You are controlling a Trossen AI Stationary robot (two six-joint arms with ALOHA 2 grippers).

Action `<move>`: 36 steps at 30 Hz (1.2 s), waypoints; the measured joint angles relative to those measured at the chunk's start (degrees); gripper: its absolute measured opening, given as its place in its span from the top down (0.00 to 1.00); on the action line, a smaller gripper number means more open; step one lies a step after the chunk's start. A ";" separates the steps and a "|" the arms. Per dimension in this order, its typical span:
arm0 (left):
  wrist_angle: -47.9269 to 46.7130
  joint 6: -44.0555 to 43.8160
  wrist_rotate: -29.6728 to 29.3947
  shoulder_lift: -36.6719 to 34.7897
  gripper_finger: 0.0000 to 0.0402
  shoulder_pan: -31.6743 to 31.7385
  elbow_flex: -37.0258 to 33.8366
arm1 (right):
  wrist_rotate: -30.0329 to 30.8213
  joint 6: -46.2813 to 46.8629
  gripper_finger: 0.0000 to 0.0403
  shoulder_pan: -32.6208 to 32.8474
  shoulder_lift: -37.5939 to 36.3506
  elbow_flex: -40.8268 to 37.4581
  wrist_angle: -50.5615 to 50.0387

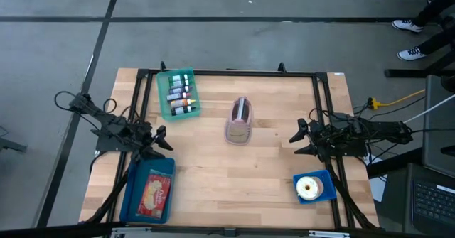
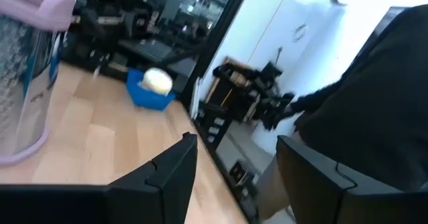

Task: Pick & Place Food Item
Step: Return to Home Position

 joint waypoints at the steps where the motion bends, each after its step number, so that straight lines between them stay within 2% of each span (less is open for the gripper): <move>1: 0.81 0.00 -0.03 0.00 0.51 -0.05 0.00 | 0.00 0.00 0.35 0.00 0.00 0.00 0.00; 36: 0.52 0.00 -0.05 -0.04 0.51 -0.05 0.00 | -0.02 -0.04 0.35 0.00 0.00 0.02 -0.01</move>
